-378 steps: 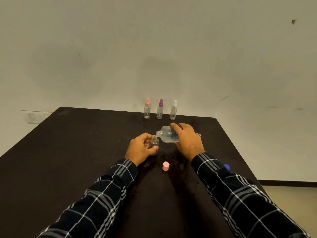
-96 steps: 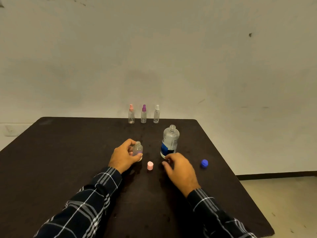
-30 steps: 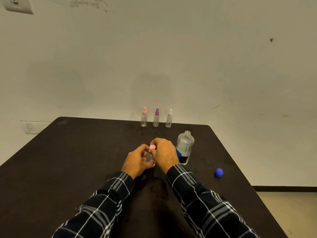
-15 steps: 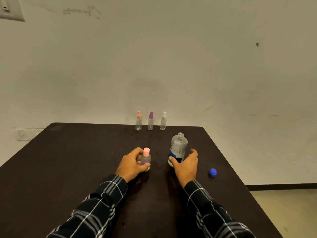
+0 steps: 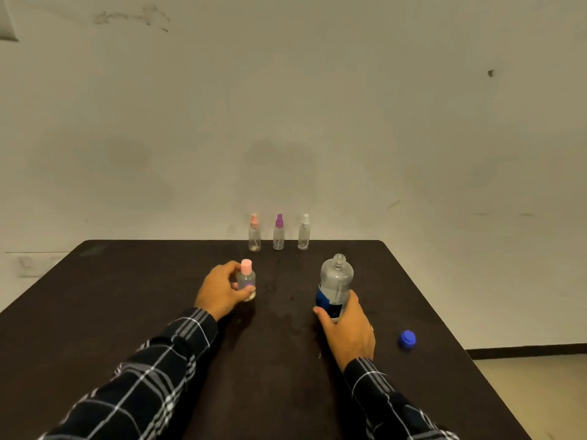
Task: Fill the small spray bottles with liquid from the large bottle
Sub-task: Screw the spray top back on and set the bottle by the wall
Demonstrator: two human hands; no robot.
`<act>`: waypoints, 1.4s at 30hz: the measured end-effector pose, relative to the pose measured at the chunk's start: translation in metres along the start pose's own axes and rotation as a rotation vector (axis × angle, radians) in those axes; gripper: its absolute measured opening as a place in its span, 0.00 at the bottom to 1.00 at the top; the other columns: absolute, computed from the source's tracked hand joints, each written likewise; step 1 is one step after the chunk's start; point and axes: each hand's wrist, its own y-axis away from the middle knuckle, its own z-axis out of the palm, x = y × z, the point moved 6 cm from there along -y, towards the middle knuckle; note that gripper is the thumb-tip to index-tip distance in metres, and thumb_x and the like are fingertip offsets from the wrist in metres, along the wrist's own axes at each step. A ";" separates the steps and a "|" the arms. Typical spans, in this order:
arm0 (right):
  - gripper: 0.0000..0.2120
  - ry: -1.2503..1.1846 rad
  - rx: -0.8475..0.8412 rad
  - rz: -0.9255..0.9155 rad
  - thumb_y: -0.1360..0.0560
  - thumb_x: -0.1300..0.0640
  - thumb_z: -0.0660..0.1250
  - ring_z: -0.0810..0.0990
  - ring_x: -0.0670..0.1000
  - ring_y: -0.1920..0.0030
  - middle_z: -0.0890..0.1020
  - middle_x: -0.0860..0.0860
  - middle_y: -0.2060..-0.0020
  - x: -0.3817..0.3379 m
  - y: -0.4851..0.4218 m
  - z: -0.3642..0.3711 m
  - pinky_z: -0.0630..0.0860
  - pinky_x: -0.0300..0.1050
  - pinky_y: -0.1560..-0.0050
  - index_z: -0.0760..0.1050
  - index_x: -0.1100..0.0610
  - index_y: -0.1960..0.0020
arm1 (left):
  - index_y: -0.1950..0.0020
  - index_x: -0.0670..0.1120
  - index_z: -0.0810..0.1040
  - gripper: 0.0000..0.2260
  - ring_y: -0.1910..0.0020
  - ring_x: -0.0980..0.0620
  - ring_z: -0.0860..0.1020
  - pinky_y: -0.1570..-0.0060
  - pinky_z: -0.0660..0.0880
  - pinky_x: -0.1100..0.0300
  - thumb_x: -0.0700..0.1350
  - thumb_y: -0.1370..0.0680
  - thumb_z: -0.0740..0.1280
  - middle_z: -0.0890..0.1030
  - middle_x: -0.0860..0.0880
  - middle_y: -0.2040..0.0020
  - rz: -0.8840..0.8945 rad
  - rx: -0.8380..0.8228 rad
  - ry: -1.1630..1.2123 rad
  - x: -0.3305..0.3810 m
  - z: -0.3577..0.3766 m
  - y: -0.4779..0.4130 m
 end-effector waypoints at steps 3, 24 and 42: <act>0.30 0.037 0.001 0.010 0.30 0.34 0.72 0.79 0.49 0.39 0.80 0.42 0.39 0.001 -0.004 0.002 0.78 0.51 0.40 0.65 0.43 0.33 | 0.40 0.49 0.79 0.20 0.54 0.51 0.79 0.53 0.73 0.57 0.47 0.29 0.80 0.79 0.48 0.49 -0.012 0.043 -0.070 -0.010 -0.010 -0.027; 0.29 0.044 -0.012 0.006 0.29 0.35 0.71 0.78 0.46 0.38 0.78 0.39 0.39 0.003 -0.016 0.010 0.77 0.51 0.38 0.65 0.41 0.33 | 0.34 0.43 0.78 0.25 0.42 0.39 0.80 0.42 0.77 0.48 0.46 0.28 0.79 0.83 0.41 0.40 -0.062 0.115 -0.144 -0.020 -0.011 -0.135; 0.32 0.059 -0.016 0.022 0.29 0.35 0.71 0.77 0.47 0.35 0.78 0.42 0.36 0.001 -0.019 0.009 0.77 0.52 0.37 0.64 0.44 0.31 | 0.31 0.43 0.79 0.26 0.41 0.38 0.80 0.38 0.78 0.44 0.44 0.28 0.79 0.82 0.40 0.38 -0.096 0.162 -0.126 -0.022 -0.001 -0.161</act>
